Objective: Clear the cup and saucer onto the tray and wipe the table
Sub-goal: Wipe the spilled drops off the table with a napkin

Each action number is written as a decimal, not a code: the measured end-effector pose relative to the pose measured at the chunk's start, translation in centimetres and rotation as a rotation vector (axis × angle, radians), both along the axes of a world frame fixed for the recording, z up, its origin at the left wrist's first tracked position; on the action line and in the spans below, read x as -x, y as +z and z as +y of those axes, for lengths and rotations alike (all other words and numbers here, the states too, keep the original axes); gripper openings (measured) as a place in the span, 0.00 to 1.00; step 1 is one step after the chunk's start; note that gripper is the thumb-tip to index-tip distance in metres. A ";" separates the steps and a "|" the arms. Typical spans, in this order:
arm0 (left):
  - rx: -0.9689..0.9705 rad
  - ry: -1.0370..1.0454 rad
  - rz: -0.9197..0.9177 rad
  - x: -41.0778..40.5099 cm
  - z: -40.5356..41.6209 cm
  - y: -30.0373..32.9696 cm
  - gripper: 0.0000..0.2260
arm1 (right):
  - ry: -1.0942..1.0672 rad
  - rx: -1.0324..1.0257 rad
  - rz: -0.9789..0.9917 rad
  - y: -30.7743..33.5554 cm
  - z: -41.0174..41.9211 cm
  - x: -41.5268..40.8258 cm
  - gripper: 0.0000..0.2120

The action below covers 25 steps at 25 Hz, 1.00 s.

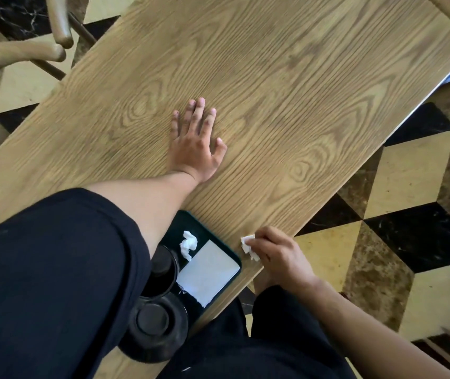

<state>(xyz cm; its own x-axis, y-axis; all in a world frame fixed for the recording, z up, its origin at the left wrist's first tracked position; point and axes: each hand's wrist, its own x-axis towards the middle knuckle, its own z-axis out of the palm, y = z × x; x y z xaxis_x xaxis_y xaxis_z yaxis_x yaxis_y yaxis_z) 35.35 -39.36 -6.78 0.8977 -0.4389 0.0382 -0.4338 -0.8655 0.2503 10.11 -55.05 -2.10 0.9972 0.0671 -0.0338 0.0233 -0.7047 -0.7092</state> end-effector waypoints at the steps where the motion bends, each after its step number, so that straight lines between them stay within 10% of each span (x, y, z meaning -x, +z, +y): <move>1: 0.000 0.006 -0.002 0.1 0.1 -0.1 0.29 | 0.122 -0.013 0.014 0.0 -0.3 0.4 0.04; 9: 0.043 0.016 -0.014 0.0 0.0 -0.4 0.30 | -0.233 -0.024 -0.031 -0.7 3.6 -12.2 0.05; 15: 0.037 0.012 -0.026 0.1 0.1 -0.7 0.29 | 0.193 0.054 -0.012 0.0 -1.4 -2.1 0.08; 22: 0.043 0.015 -0.019 0.0 0.0 -0.7 0.30 | -0.592 0.140 0.005 -0.8 -7.5 -11.6 0.06; 25: 0.027 0.005 -0.019 0.0 0.1 -0.6 0.29 | -0.276 0.077 -0.076 -0.5 -0.6 -6.5 0.07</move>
